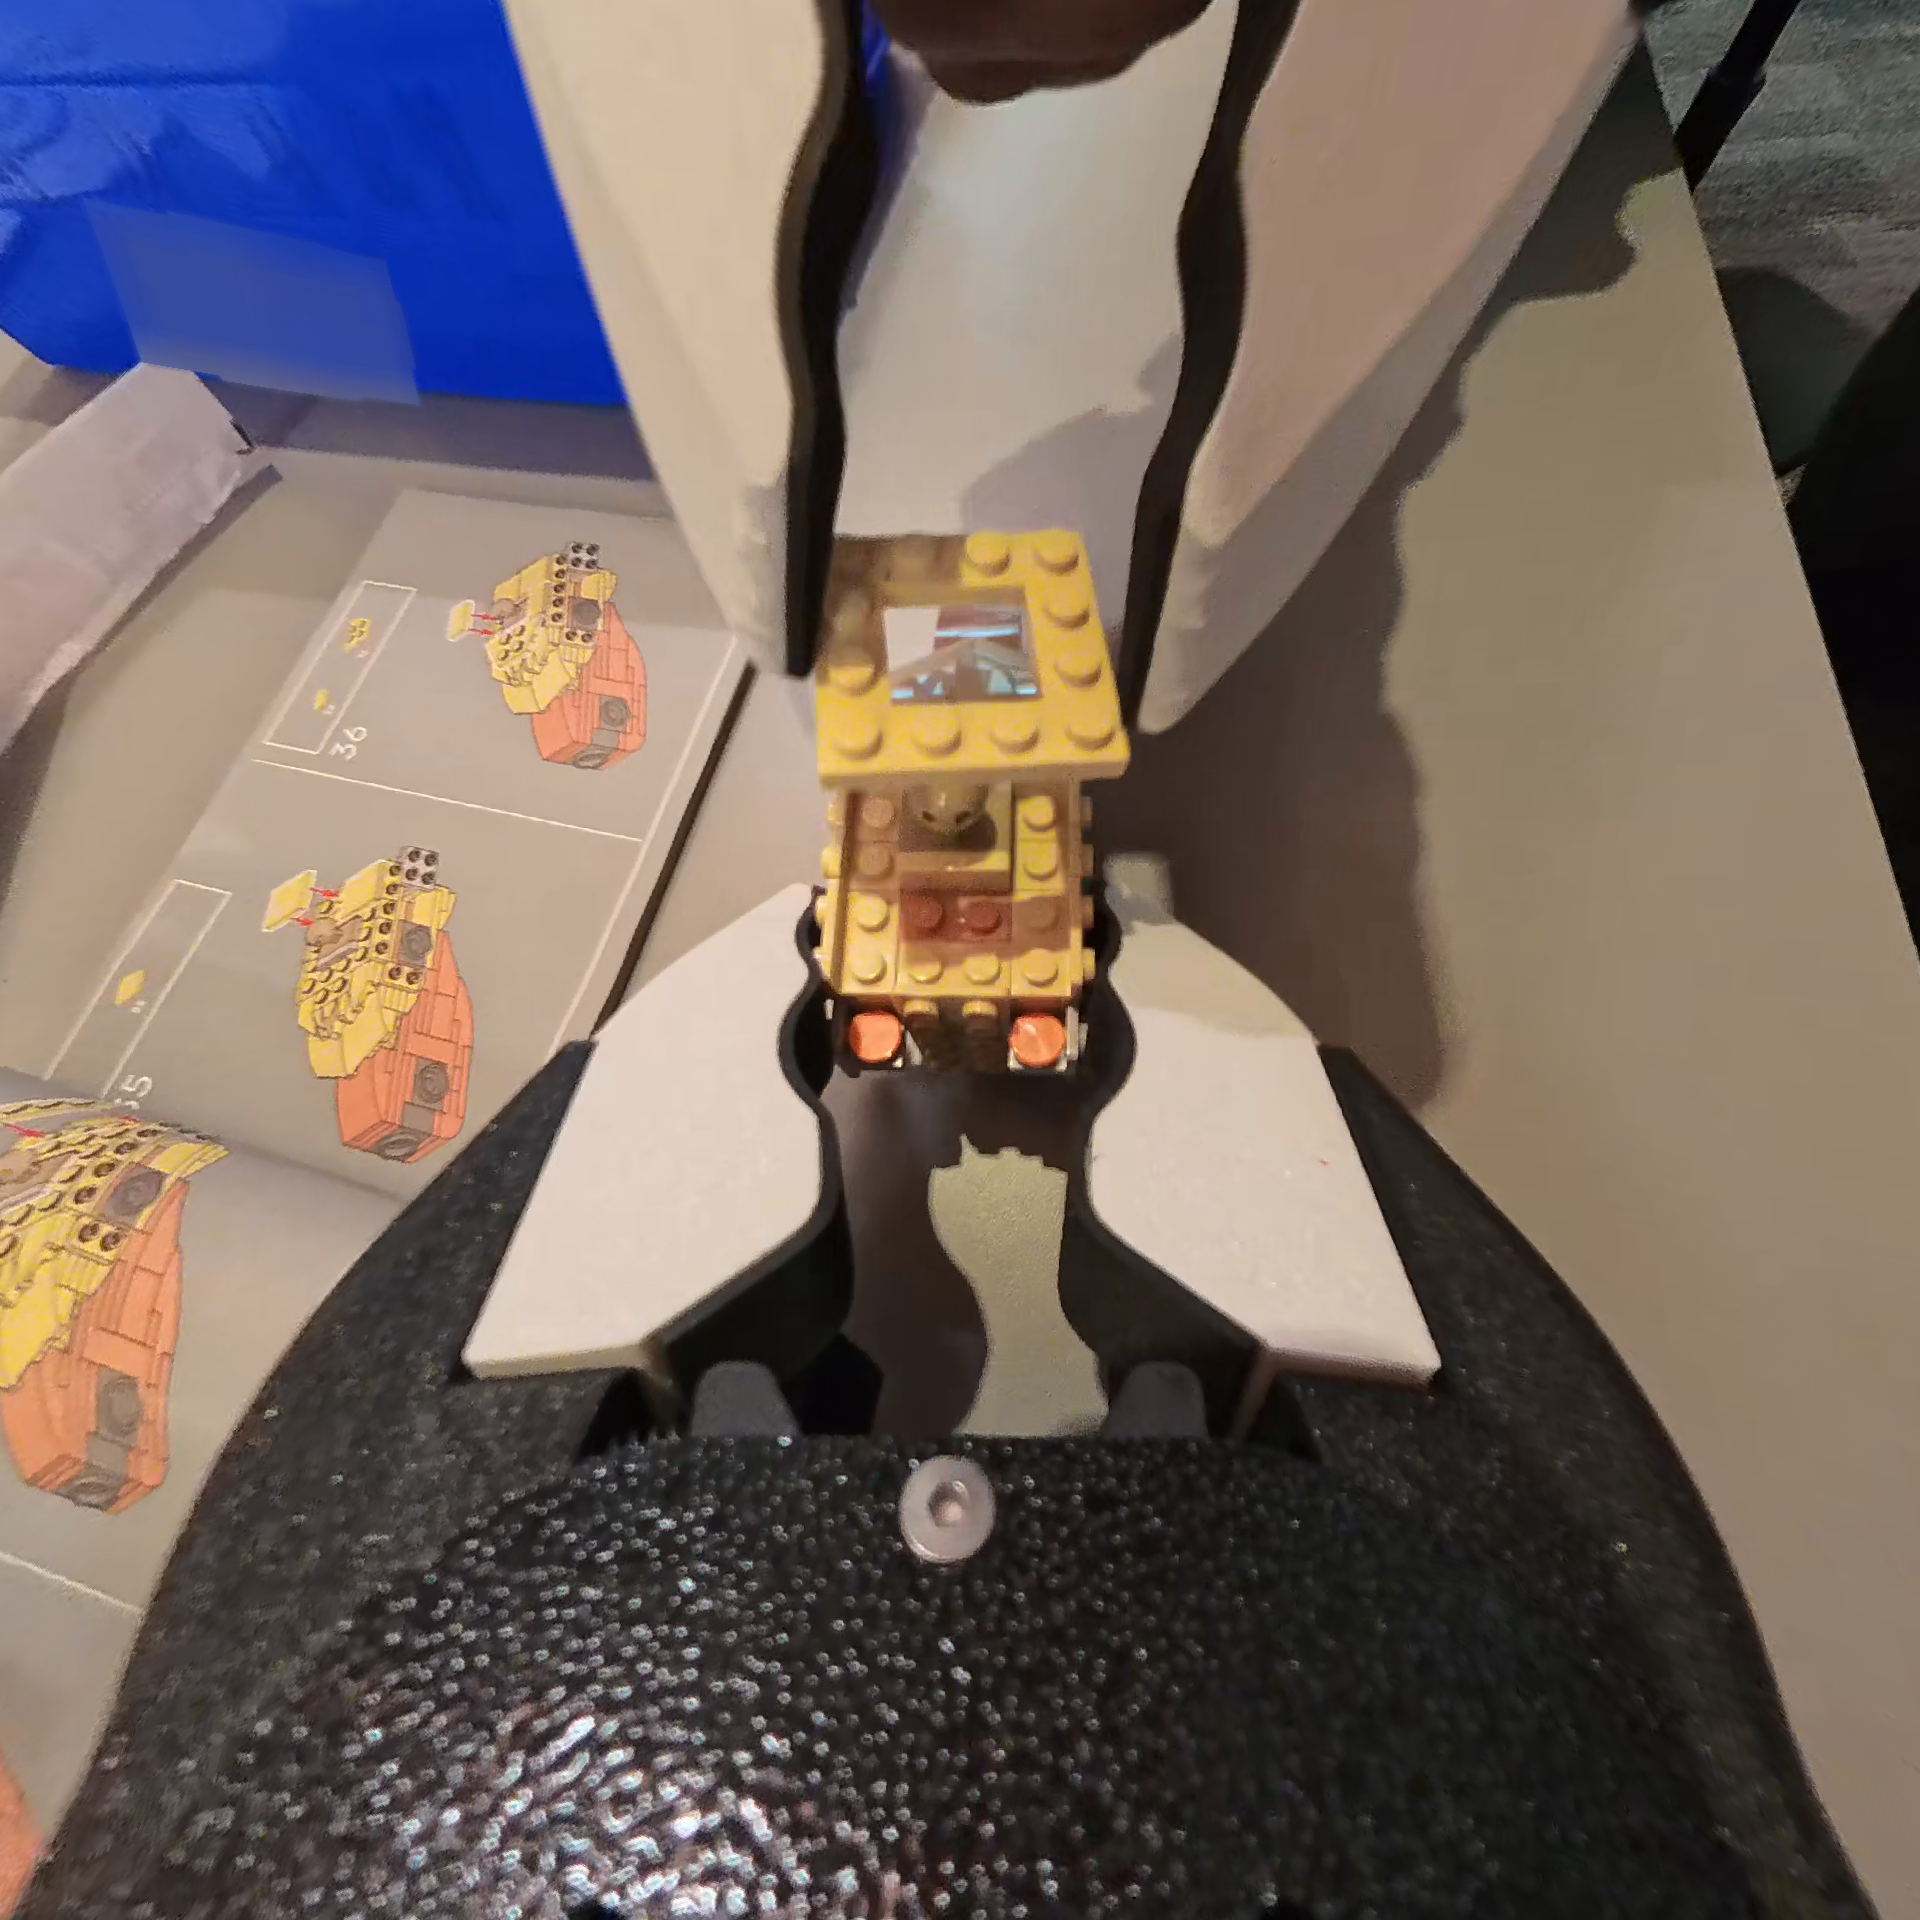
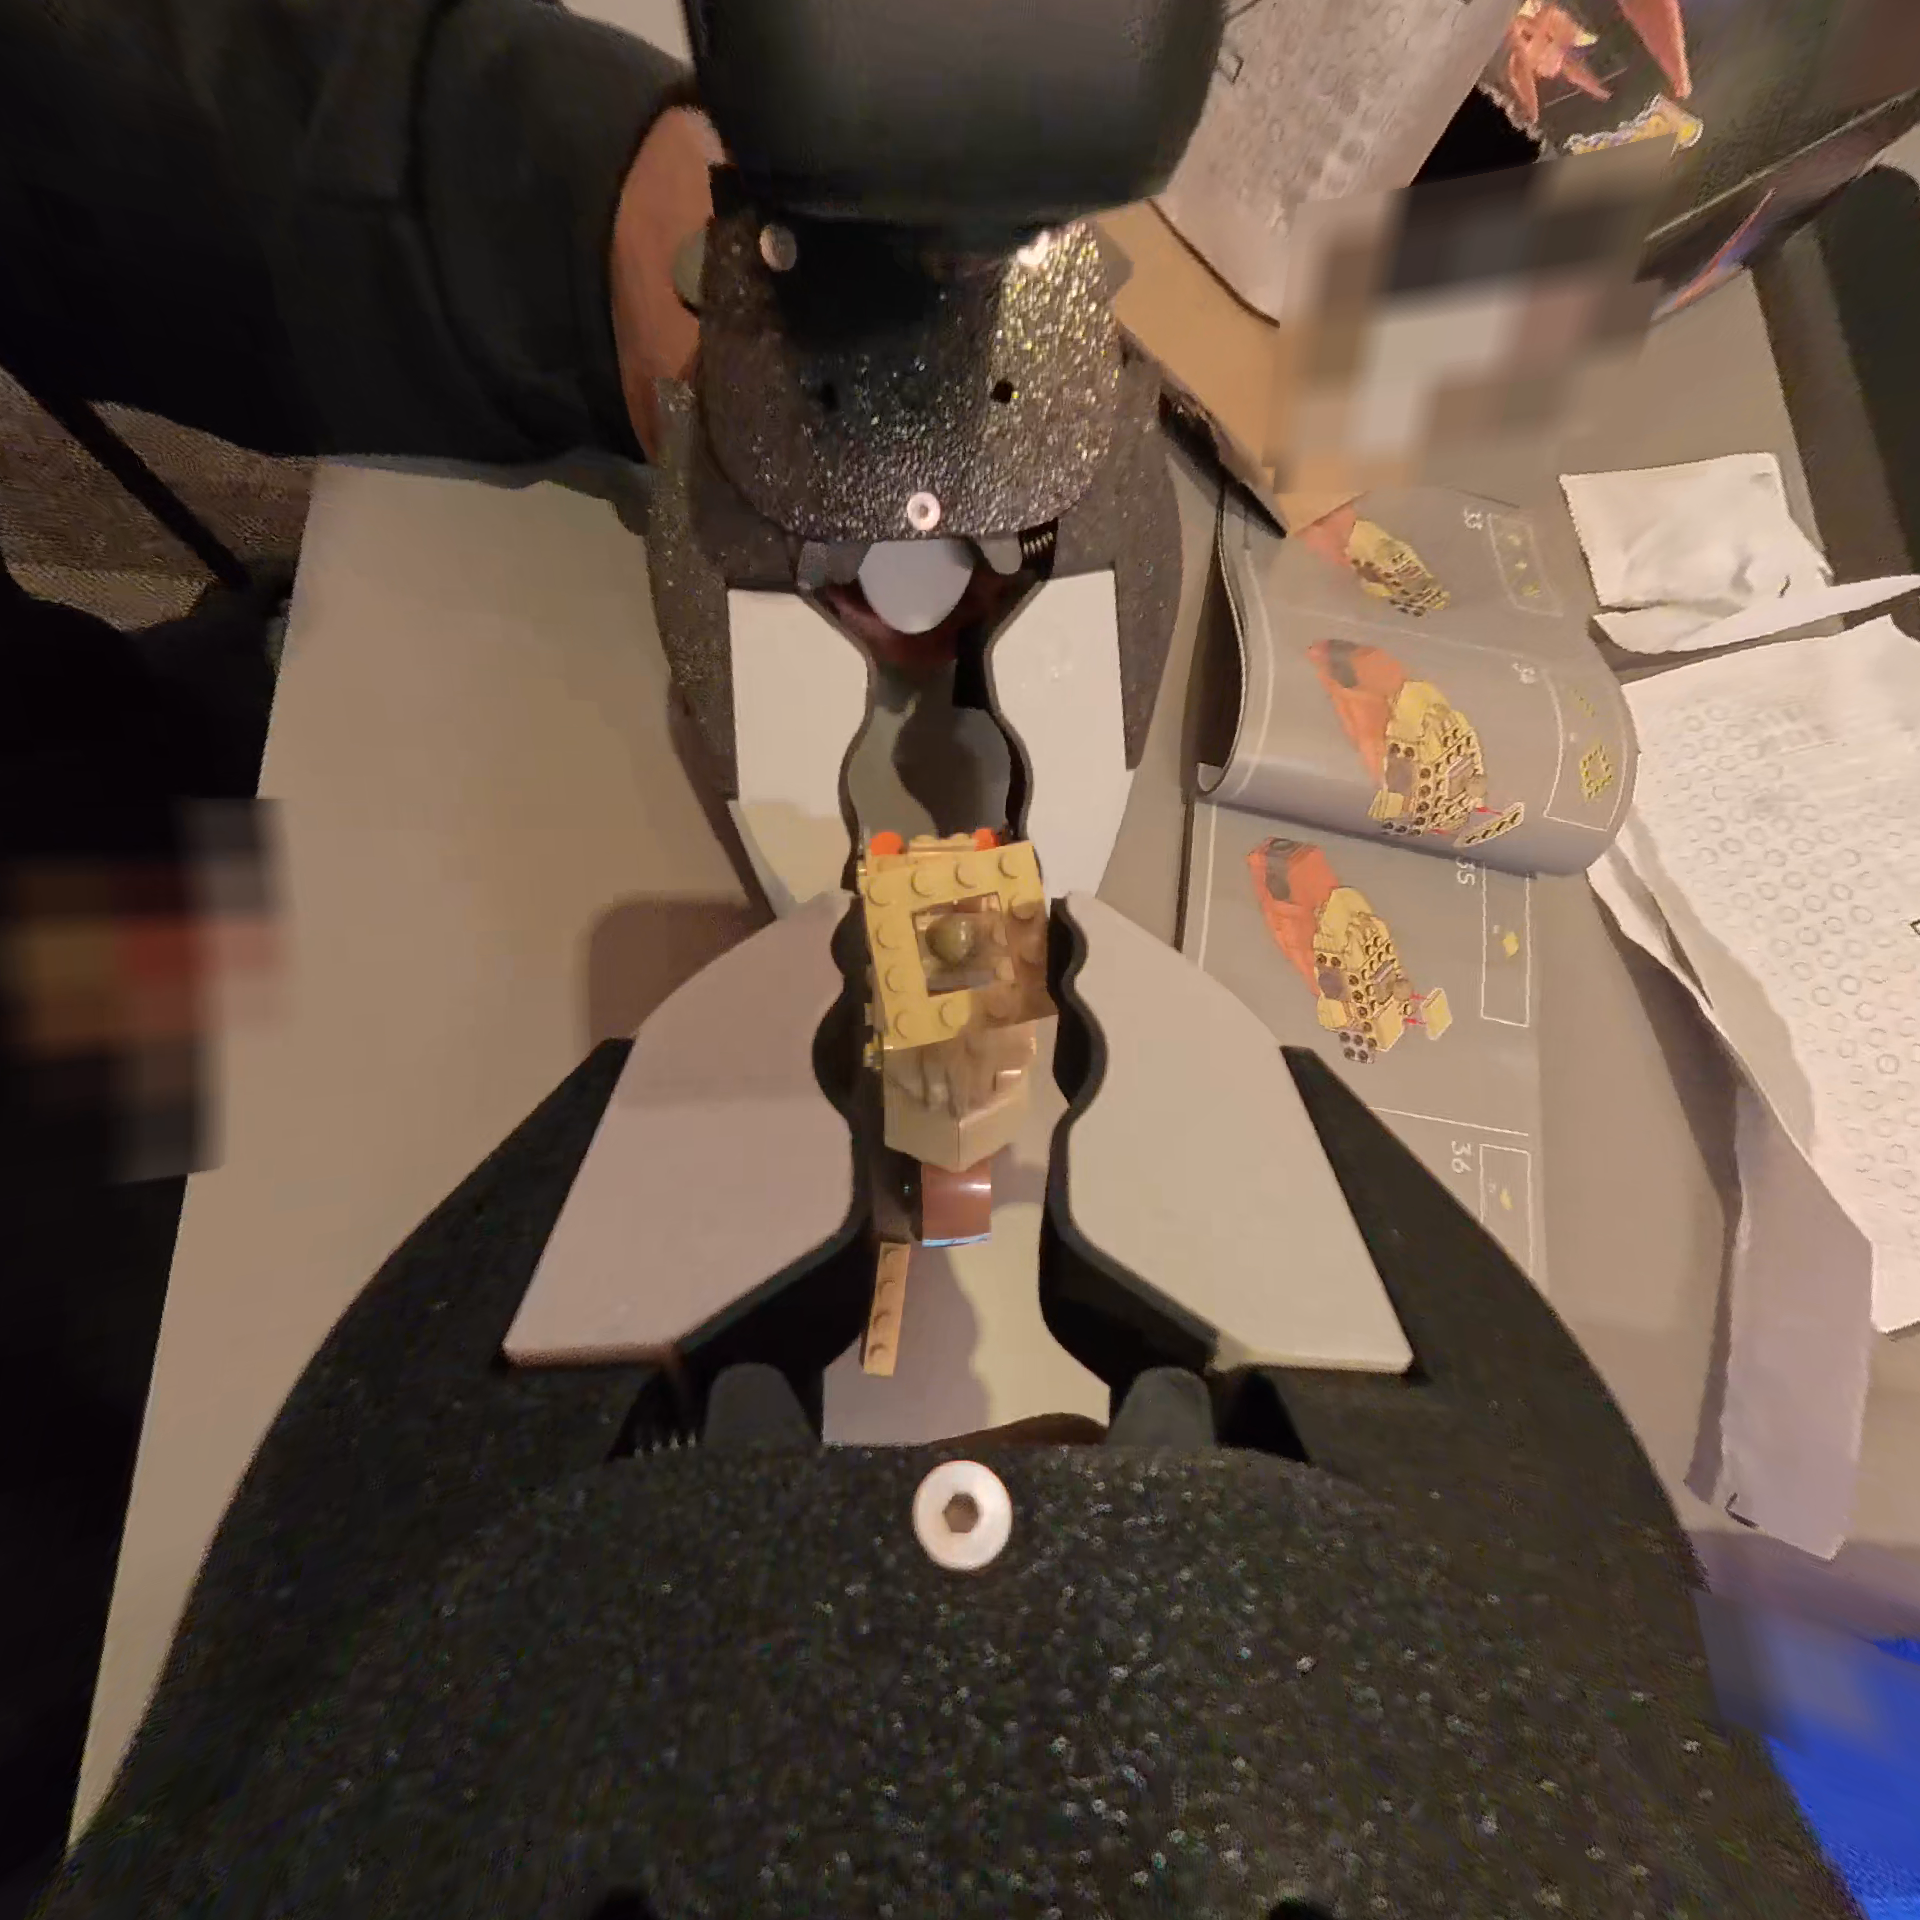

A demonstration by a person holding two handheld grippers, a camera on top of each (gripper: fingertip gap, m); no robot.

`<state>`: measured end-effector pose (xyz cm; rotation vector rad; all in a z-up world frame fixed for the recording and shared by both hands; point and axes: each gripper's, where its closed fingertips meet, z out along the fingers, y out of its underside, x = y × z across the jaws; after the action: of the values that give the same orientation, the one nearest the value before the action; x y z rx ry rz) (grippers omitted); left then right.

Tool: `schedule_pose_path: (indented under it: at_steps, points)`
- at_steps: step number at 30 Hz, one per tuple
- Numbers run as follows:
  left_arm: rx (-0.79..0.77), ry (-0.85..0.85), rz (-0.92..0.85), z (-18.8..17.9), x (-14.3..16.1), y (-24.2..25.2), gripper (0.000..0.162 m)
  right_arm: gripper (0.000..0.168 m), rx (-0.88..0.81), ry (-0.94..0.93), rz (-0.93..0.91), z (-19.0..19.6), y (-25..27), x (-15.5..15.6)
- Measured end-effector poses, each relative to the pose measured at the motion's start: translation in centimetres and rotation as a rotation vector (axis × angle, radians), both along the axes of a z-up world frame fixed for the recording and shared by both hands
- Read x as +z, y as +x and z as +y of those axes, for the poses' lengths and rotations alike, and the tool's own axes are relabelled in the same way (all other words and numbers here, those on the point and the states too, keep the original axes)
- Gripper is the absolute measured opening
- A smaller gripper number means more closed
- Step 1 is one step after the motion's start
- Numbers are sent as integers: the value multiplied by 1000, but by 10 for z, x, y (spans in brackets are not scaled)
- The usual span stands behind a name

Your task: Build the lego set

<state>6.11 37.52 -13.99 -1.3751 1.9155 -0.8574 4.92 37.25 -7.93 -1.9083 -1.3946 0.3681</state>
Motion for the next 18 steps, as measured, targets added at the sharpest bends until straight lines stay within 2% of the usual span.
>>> schedule_pose_path:
  at_steps: [18]
  points:
    - [-1,8,4,-1,-1,0,46,34,-75,-92,-51,5,-2,-26]
